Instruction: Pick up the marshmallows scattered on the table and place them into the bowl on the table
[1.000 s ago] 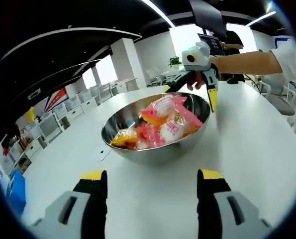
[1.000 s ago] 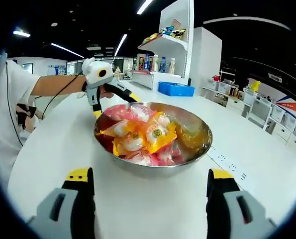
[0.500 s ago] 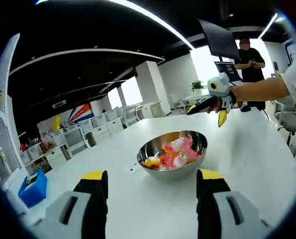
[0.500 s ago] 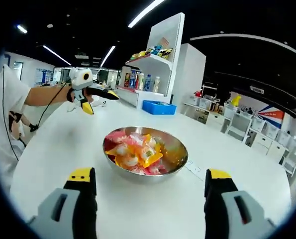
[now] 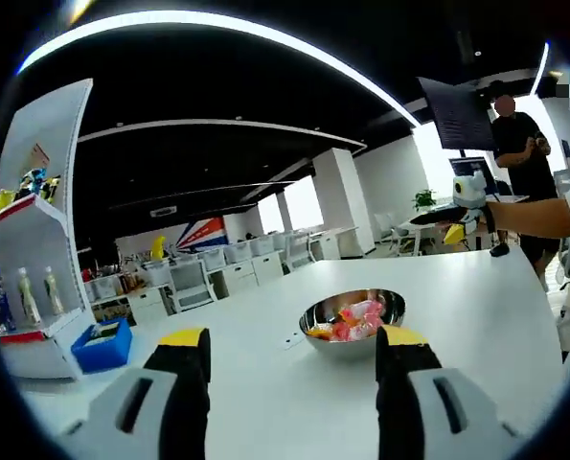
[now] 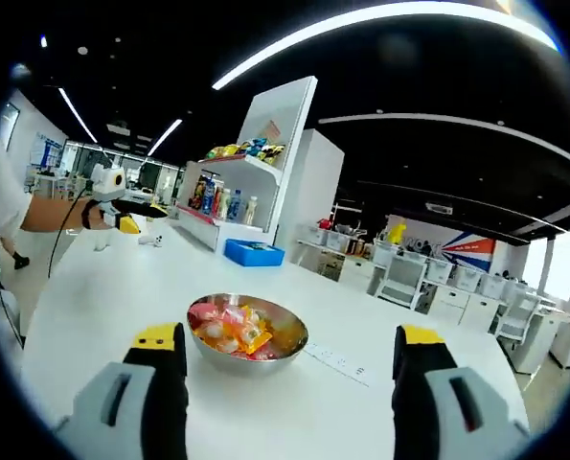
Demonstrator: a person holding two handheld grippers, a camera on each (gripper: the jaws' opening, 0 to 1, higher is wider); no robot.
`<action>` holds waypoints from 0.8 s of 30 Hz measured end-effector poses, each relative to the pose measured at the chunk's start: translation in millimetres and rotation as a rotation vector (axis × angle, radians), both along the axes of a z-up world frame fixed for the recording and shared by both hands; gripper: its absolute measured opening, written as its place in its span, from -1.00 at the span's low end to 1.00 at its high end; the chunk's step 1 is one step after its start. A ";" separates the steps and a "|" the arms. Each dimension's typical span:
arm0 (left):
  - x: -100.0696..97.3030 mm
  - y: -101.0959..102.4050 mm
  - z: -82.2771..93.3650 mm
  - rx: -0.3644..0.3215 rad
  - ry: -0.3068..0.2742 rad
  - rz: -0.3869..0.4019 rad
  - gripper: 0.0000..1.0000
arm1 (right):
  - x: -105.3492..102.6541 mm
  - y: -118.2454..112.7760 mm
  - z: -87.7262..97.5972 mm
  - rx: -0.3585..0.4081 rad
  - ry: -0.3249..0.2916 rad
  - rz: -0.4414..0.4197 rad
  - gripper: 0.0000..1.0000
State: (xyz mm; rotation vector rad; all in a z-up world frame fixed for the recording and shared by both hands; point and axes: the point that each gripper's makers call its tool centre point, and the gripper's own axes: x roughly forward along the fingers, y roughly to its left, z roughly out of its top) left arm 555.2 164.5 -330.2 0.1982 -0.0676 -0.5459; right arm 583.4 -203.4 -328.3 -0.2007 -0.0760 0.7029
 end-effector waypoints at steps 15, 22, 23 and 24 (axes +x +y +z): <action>-53.5 29.4 0.2 -0.015 -0.038 0.164 0.40 | -64.3 -53.0 -0.2 0.069 -0.067 -0.150 0.70; -78.4 62.8 4.2 -0.061 -0.086 0.264 0.39 | -90.5 -72.3 0.0 0.047 -0.090 -0.210 0.69; -82.7 66.9 3.3 -0.061 -0.092 0.282 0.38 | -93.7 -75.7 -0.5 0.048 -0.091 -0.218 0.69; -87.0 70.4 2.7 -0.061 -0.103 0.298 0.38 | -95.7 -78.1 -0.9 0.050 -0.091 -0.228 0.69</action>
